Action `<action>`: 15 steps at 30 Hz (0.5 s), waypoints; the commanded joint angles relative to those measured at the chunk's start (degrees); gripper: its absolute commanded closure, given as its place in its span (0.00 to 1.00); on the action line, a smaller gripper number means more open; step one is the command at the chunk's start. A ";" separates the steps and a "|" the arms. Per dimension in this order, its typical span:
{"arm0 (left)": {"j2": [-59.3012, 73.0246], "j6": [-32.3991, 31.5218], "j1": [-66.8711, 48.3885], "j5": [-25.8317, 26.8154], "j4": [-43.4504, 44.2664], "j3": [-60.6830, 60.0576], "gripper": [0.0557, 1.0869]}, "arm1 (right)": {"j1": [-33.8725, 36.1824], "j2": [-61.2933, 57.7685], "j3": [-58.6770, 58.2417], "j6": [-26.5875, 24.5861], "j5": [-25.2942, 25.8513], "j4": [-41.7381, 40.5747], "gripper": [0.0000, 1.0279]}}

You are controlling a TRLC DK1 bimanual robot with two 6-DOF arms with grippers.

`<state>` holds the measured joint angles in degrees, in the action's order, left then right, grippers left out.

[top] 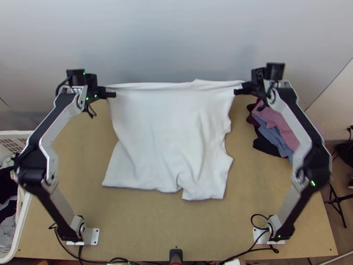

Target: Fold the t-shirt

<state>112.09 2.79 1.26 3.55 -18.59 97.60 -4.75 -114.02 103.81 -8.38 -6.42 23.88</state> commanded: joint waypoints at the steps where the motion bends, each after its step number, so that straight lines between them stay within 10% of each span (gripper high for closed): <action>1: 11.92 1.52 -1.61 -2.67 -2.68 10.85 0.96 | -0.70 -17.20 19.94 -2.43 4.04 4.60 0.97; 15: 21.06 4.51 -2.40 -3.11 -6.99 17.53 0.96 | -3.95 -23.36 23.46 -1.81 5.62 11.10 0.97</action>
<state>129.36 6.09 -0.64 0.38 -24.18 112.62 -6.85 -134.54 125.49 -10.57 -0.91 32.25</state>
